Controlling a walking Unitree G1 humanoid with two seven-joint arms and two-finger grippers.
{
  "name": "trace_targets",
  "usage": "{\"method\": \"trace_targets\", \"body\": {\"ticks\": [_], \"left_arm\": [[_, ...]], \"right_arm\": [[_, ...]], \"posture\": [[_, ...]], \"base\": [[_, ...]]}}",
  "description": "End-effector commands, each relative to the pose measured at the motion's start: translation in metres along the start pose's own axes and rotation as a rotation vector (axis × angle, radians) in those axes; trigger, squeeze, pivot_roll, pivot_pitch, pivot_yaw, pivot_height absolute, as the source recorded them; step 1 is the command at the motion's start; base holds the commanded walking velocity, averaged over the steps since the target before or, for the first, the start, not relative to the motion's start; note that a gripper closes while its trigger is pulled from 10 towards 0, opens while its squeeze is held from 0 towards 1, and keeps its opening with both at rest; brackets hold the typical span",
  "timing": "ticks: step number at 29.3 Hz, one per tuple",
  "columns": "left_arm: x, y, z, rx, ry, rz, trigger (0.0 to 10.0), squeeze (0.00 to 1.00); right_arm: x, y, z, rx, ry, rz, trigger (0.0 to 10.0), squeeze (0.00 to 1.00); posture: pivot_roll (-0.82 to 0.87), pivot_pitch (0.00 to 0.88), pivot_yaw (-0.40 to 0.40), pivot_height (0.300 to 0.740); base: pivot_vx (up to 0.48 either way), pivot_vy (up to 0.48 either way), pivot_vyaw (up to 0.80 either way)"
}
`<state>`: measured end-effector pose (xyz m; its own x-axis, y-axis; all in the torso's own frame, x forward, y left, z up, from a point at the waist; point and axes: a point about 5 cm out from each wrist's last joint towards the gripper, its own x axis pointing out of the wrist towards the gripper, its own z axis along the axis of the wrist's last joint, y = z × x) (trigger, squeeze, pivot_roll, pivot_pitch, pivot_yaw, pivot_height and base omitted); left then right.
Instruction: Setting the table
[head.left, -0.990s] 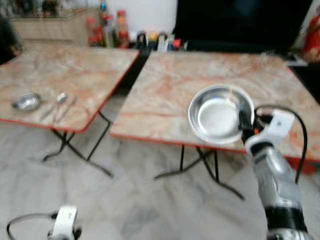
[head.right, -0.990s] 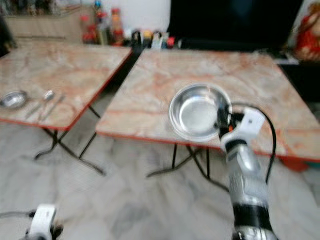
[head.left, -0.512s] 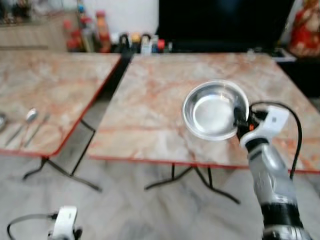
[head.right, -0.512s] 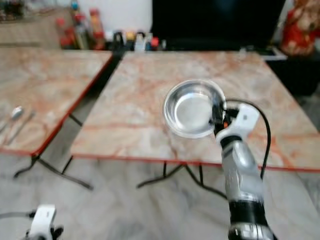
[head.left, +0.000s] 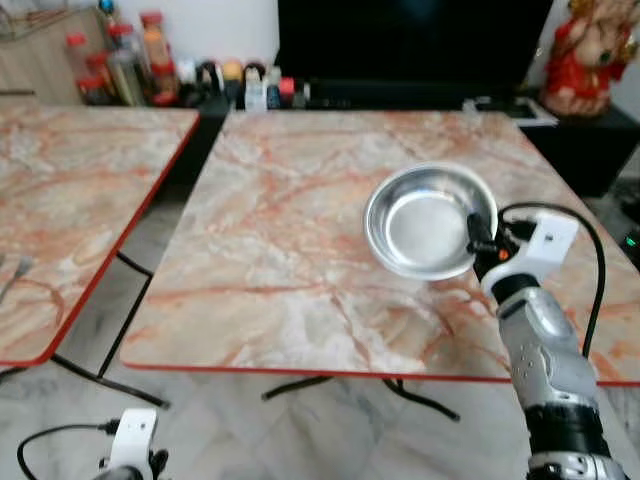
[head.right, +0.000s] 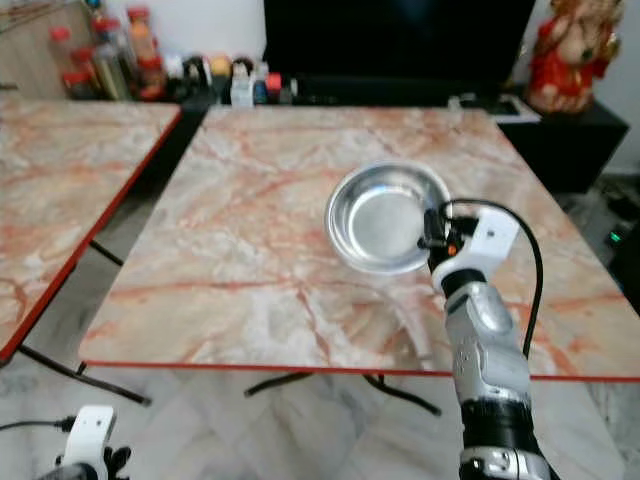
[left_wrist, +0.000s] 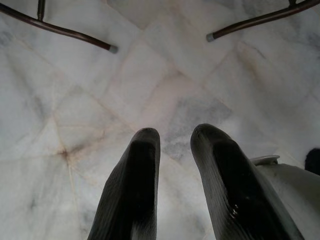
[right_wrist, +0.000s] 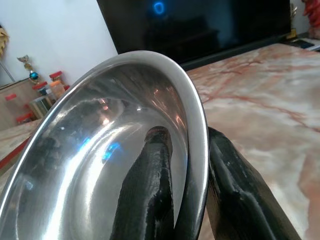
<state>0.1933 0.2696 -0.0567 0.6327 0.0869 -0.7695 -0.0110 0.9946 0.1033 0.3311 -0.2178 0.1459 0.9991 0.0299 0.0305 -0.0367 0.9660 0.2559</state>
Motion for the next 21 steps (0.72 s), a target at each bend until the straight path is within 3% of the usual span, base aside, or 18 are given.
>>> {"method": "trace_targets", "body": {"ticks": [1, 10, 19, 21], "left_arm": [[-0.001, -0.001, -0.006, -0.004, 0.022, -0.006, 10.0, 0.0], [-0.001, -0.002, -0.006, -0.009, 0.023, -0.005, 10.0, 0.0], [-0.001, -0.002, -0.007, -0.014, 0.027, -0.009, 10.0, 0.0], [-0.001, -0.003, -0.008, -0.016, 0.033, -0.016, 10.0, 0.0]], "right_arm": [[-0.001, -0.004, 0.006, -0.003, -0.013, -0.003, 10.0, 0.0], [-0.007, 0.01, -0.007, -0.034, 0.151, 0.181, 10.0, 0.0], [-0.011, 0.001, -0.009, -0.024, 0.207, 0.157, 10.0, 0.0], [-0.016, -0.006, -0.019, -0.017, 0.295, 0.12, 10.0, 0.0]], "posture": [[-0.03, 0.0, -0.002, 0.736], [-0.03, 0.0, -0.011, 0.736], [-0.04, 0.0, -0.02, 0.736], [-0.04, 0.0, -0.022, 0.736]], "base": [[0.0, 0.0, 0.0], [0.0, 0.0, 0.0], [0.0, 0.0, 0.0], [0.0, 0.0, 0.0]]}}
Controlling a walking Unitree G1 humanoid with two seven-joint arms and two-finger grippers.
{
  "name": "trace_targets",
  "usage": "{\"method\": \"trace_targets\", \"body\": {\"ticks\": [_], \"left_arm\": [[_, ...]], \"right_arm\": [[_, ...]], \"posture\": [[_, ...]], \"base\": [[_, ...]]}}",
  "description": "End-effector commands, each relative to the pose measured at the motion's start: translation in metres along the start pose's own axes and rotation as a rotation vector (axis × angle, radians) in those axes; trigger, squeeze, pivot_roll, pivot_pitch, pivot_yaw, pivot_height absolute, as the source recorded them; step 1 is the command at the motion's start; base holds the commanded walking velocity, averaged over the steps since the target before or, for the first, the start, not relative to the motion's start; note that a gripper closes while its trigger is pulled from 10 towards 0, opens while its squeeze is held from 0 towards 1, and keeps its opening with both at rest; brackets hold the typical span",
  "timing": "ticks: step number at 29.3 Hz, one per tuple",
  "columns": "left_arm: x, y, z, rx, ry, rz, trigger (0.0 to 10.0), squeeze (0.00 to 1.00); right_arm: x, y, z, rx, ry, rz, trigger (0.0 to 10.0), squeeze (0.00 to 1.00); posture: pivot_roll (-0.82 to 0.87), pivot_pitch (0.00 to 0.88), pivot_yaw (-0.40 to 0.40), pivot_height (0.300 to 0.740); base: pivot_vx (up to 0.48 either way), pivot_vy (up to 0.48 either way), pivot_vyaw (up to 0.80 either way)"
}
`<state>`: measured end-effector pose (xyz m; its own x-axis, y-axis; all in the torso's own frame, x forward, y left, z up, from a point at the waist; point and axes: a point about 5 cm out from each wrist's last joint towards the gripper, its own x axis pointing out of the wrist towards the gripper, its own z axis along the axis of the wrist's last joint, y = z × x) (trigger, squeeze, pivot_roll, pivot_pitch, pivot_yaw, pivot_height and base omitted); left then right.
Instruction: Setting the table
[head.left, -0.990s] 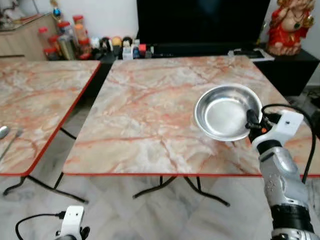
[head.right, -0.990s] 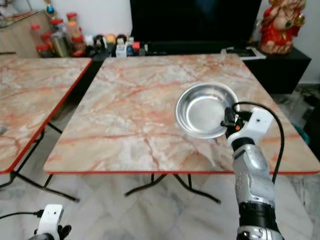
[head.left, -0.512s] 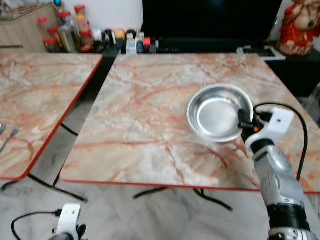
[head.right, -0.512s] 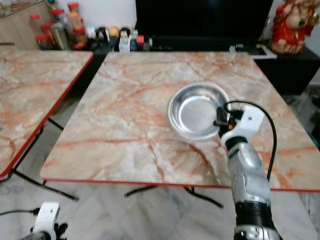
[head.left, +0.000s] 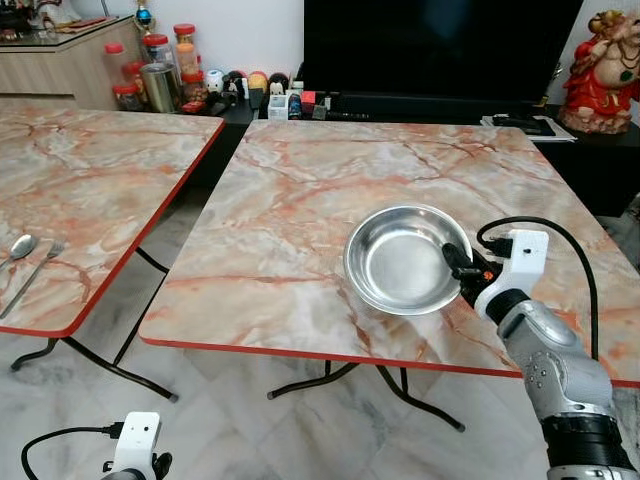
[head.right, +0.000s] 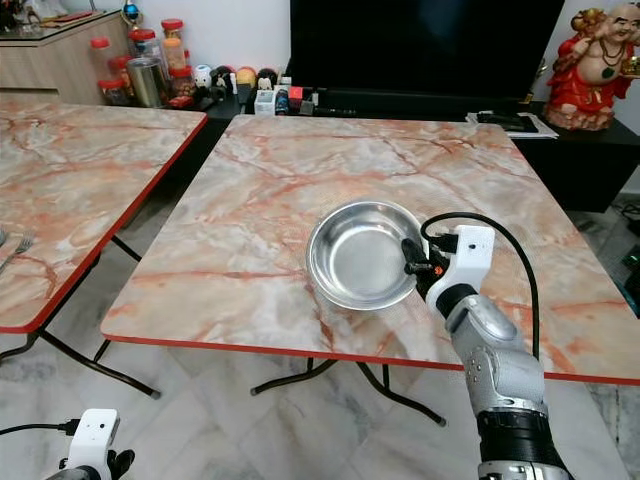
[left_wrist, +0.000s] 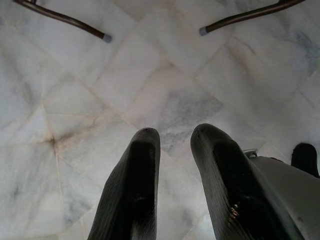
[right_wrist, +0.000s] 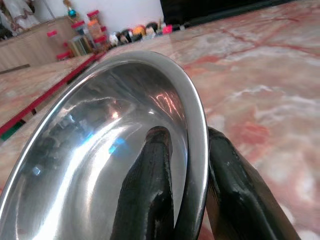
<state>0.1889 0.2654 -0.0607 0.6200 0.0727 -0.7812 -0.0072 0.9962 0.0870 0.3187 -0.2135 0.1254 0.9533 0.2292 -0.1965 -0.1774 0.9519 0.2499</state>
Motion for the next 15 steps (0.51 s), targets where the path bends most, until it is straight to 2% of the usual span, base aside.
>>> {"method": "trace_targets", "body": {"ticks": [1, 6, 10, 15], "left_arm": [[-0.0006, 0.0016, -0.0023, -0.007, 0.019, -0.002, 10.0, 0.0], [-0.0008, 0.0018, -0.0032, -0.002, 0.024, -0.006, 10.0, 0.0], [-0.001, 0.0018, -0.0043, 0.005, 0.03, -0.009, 10.0, 0.0], [-0.0011, 0.0018, -0.0045, 0.004, 0.03, -0.012, 10.0, 0.0]], "right_arm": [[-0.0055, -0.007, -0.0029, 0.052, 0.045, -0.031, 10.0, 0.0], [-0.0079, -0.0076, -0.0045, 0.143, 0.036, -0.037, 10.0, 0.0], [-0.0087, -0.0053, -0.0028, 0.289, 0.003, -0.022, 10.0, 0.0], [-0.0089, -0.0031, -0.0027, 0.336, 0.002, -0.01, 10.0, 0.0]], "posture": [[-0.04, 0.0, -0.022, 0.736], [-0.05, 0.0, -0.016, 0.736], [-0.05, 0.0, -0.017, 0.736], [-0.05, 0.0, -0.019, 0.736]], "base": [[0.0, 0.0, 0.0], [0.0, 0.0, 0.0], [0.0, 0.0, 0.0], [0.0, 0.0, 0.0]]}}
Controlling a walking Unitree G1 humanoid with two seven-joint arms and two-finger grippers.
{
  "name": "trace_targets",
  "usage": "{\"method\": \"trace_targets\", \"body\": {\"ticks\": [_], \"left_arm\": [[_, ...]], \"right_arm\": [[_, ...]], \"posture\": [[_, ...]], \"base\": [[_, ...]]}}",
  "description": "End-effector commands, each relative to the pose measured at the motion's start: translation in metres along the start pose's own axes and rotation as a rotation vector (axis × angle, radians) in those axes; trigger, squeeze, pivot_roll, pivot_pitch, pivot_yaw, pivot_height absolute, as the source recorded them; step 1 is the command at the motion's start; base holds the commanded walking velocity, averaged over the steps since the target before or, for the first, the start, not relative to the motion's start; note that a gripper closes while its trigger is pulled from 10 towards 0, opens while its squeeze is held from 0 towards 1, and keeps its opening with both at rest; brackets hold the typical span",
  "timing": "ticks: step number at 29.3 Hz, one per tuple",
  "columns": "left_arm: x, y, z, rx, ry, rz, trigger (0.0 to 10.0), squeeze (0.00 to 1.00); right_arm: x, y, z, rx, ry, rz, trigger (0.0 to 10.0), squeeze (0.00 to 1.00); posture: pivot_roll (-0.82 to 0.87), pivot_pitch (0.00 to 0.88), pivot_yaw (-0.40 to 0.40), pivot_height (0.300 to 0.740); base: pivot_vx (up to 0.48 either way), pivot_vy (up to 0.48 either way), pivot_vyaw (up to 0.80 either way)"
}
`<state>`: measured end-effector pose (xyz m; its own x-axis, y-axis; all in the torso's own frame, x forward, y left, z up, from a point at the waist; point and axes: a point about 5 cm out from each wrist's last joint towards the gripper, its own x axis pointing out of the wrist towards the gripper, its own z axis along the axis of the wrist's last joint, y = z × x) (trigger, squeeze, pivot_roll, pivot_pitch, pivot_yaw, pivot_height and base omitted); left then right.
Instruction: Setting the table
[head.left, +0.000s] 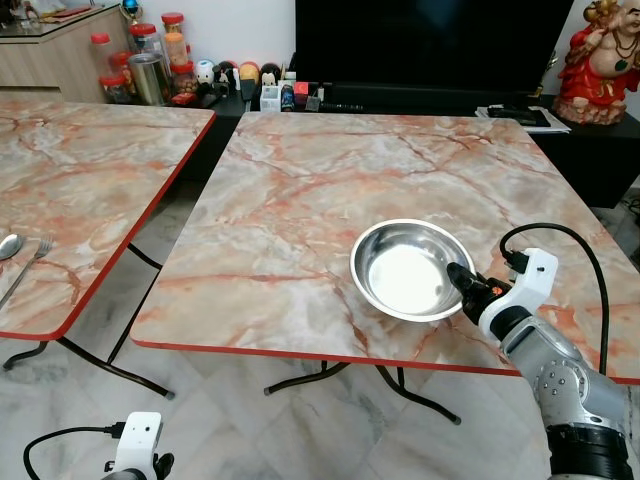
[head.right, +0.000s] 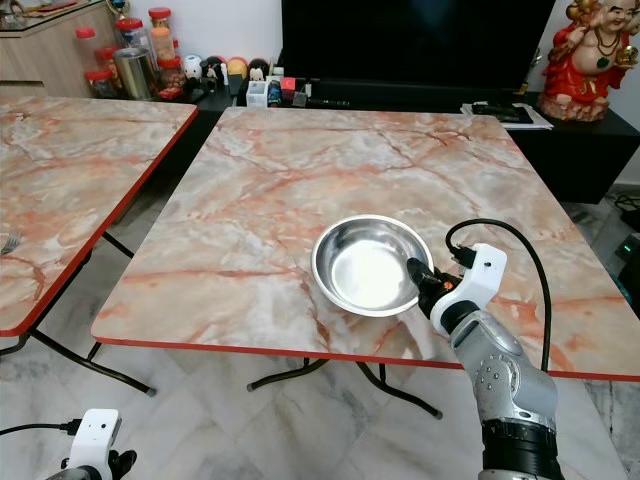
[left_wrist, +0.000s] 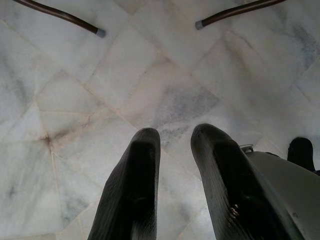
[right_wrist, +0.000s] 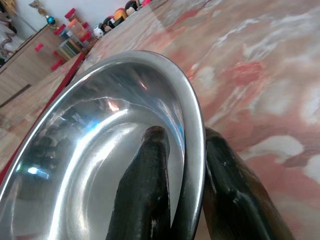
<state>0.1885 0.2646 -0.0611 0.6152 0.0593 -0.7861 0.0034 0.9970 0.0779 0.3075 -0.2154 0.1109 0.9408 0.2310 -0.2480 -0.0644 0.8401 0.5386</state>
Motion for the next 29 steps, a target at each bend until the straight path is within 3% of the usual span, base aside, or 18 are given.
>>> {"method": "trace_targets", "body": {"ticks": [1, 13, 29], "left_arm": [[-0.001, 0.003, -0.004, 0.001, 0.024, 0.001, 10.0, 0.0], [-0.001, 0.002, -0.004, 0.0, 0.03, 0.001, 10.0, 0.0], [-0.001, 0.003, -0.004, 0.002, 0.034, 0.003, 10.0, 0.0]], "right_arm": [[-0.002, 0.005, 0.011, 0.017, -0.041, 0.019, 10.0, 0.0], [-0.007, -0.012, -0.011, 0.053, 0.019, -0.039, 10.0, 0.0], [-0.007, -0.02, -0.025, 0.051, 0.07, -0.066, 10.0, 0.0]], "posture": [[-0.05, 0.0, -0.019, 0.736], [-0.04, 0.0, -0.027, 0.736], [-0.04, 0.0, -0.027, 0.736]], "base": [[0.0, 0.0, 0.0], [0.0, 0.0, 0.0], [0.0, 0.0, 0.0]]}}
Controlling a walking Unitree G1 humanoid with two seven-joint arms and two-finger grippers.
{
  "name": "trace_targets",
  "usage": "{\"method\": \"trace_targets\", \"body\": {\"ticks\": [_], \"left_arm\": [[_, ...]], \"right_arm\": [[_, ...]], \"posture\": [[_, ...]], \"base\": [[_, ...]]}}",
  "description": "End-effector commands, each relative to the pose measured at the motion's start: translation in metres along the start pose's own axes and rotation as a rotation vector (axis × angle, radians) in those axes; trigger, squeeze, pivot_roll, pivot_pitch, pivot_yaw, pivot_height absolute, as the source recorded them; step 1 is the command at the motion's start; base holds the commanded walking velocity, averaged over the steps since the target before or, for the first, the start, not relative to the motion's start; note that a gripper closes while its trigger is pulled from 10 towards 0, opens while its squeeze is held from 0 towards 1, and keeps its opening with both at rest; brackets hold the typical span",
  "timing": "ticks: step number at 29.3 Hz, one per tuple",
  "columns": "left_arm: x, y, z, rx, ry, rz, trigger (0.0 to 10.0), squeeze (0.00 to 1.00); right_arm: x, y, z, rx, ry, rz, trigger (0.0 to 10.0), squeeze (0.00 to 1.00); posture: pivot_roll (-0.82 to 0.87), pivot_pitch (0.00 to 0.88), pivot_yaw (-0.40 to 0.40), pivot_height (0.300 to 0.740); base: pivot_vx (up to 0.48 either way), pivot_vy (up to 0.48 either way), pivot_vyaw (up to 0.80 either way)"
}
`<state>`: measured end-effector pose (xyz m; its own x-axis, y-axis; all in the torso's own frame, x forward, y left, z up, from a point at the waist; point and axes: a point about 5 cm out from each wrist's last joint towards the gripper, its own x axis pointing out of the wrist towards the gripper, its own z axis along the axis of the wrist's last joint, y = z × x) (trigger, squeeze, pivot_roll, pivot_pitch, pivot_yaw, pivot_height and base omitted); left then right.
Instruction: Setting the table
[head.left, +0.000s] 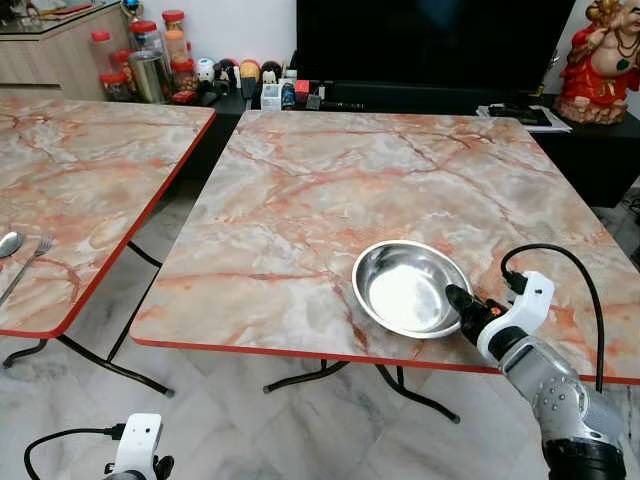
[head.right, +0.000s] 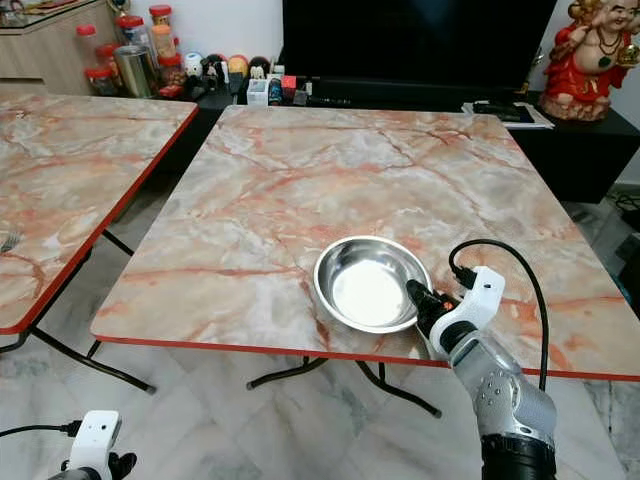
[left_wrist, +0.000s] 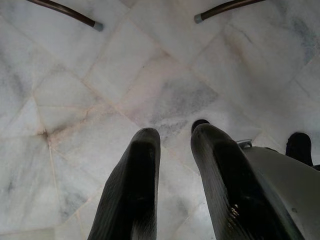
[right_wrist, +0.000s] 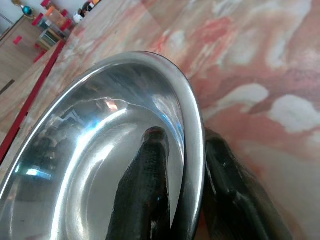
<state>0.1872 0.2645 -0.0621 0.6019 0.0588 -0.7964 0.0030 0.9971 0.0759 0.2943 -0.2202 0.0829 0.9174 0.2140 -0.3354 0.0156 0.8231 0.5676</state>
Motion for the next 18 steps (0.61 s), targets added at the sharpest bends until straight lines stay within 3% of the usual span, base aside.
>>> {"method": "trace_targets", "body": {"ticks": [1, 18], "left_arm": [[-0.0011, 0.0031, -0.0027, 0.004, 0.018, 0.005, 10.0, 0.0], [-0.0011, 0.0032, -0.0029, 0.005, 0.02, 0.005, 10.0, 0.0]], "right_arm": [[-0.0005, -0.0028, -0.0018, -0.012, 0.008, -0.011, 10.0, 0.0], [0.0005, -0.0066, -0.0084, -0.015, 0.024, -0.018, 10.0, 0.0]], "posture": [[-0.04, 0.0, -0.027, 0.736], [-0.03, 0.0, -0.028, 0.736]], "base": [[0.0, 0.0, 0.0], [0.0, 0.0, 0.0]]}}
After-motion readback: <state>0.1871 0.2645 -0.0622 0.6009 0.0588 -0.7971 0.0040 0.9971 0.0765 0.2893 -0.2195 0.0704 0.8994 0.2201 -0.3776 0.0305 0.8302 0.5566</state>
